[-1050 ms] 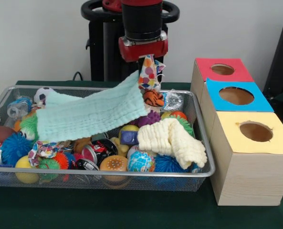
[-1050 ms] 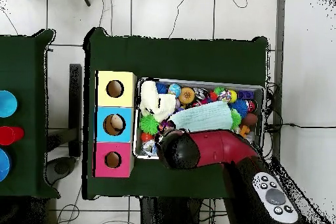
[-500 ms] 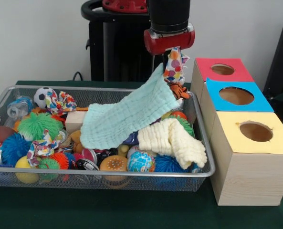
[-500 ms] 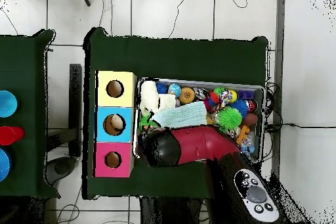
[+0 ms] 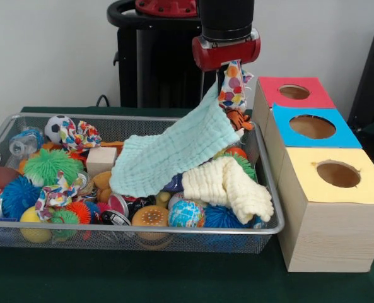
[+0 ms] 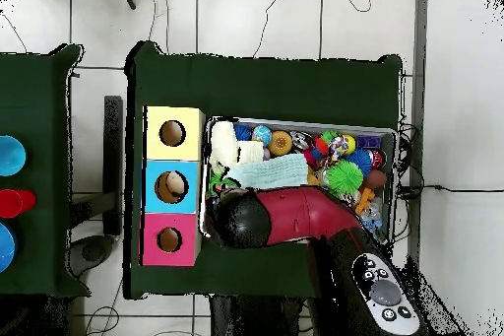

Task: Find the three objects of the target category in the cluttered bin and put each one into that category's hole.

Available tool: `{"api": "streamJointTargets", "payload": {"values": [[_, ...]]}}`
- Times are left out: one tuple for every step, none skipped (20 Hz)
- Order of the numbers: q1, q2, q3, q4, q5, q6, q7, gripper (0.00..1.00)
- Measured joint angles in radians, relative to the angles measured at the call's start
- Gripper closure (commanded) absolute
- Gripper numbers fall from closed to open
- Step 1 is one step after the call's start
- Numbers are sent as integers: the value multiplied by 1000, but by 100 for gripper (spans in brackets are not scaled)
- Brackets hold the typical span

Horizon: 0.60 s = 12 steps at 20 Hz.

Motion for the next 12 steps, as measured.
{"api": "streamJointTargets", "payload": {"values": [[-1,0,0,-3,0,0,0,100],[-2,0,0,-4,0,0,0,100],[-2,0,0,-5,0,0,0,100],[-2,0,0,-7,0,0,0,100],[-2,0,0,-8,-1,0,0,100],[-2,0,0,-10,-1,0,0,100],[-2,0,0,-12,-2,0,0,100],[-2,0,0,-13,-2,0,0,100],[-2,0,0,-15,-3,0,0,100],[-2,0,0,-15,-3,0,0,100],[-2,0,0,-16,-3,0,0,100],[-2,0,0,-16,-3,0,0,100]]}}
